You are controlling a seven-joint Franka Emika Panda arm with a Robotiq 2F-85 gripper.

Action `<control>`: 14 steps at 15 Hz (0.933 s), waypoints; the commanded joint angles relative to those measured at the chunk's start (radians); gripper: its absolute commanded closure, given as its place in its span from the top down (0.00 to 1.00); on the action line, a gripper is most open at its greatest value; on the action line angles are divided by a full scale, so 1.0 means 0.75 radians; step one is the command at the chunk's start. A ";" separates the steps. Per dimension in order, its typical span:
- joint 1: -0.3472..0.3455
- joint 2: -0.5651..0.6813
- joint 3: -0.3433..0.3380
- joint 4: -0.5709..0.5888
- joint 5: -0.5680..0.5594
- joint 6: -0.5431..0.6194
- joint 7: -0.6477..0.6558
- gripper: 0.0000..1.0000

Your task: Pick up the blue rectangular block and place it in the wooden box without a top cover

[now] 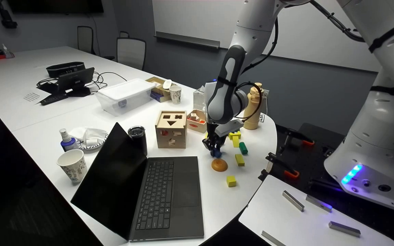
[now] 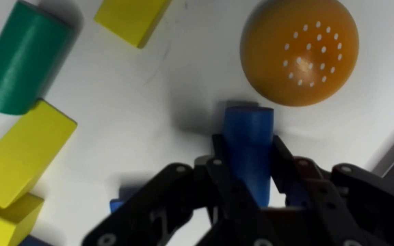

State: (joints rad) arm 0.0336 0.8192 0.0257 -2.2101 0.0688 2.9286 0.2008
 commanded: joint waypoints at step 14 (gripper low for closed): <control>0.054 -0.191 -0.280 0.188 0.151 0.153 0.106 0.08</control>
State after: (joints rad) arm 0.0380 0.6592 -0.1402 -2.1339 0.1811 3.0886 0.2464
